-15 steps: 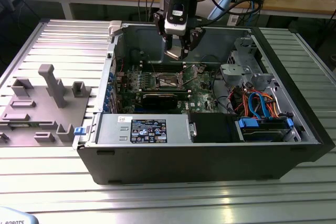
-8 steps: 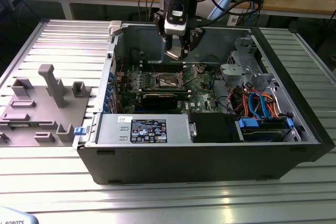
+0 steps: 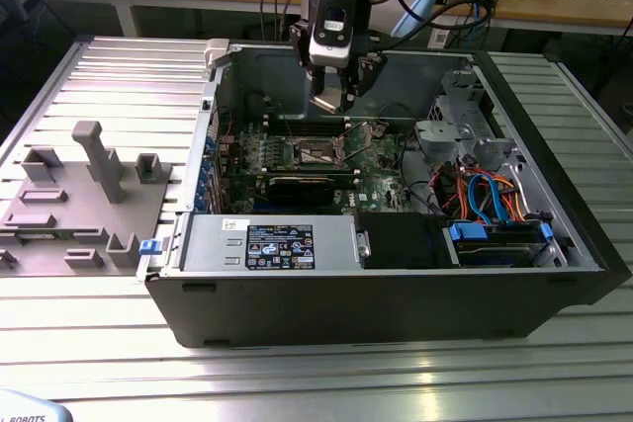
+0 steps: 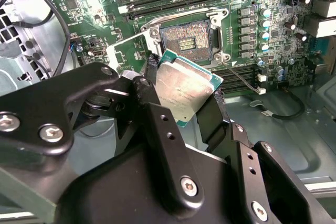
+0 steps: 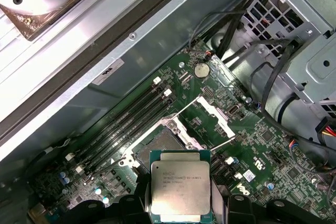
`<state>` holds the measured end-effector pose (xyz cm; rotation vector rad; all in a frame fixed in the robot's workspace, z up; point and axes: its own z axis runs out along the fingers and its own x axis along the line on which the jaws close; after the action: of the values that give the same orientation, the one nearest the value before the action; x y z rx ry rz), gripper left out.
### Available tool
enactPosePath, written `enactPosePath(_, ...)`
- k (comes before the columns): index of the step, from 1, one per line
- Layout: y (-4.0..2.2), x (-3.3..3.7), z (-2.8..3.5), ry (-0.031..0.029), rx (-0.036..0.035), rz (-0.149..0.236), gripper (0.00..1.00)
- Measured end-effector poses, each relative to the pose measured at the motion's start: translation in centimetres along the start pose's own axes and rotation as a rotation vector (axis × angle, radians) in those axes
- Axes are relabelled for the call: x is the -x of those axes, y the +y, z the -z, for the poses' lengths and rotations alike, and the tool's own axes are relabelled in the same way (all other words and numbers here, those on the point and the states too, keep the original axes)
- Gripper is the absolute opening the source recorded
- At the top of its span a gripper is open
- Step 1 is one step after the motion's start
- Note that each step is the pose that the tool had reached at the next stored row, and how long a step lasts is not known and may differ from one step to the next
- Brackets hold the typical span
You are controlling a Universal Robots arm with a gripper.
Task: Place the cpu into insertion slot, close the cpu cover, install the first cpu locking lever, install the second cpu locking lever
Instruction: 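Place the cpu into insertion slot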
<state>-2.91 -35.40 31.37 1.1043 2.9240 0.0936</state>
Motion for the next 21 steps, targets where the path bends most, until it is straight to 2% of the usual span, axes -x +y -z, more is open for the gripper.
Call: enactPosePath(21,-0.01,0.0,-0.12,-0.0013,-0.0005,-0.013,0.54)
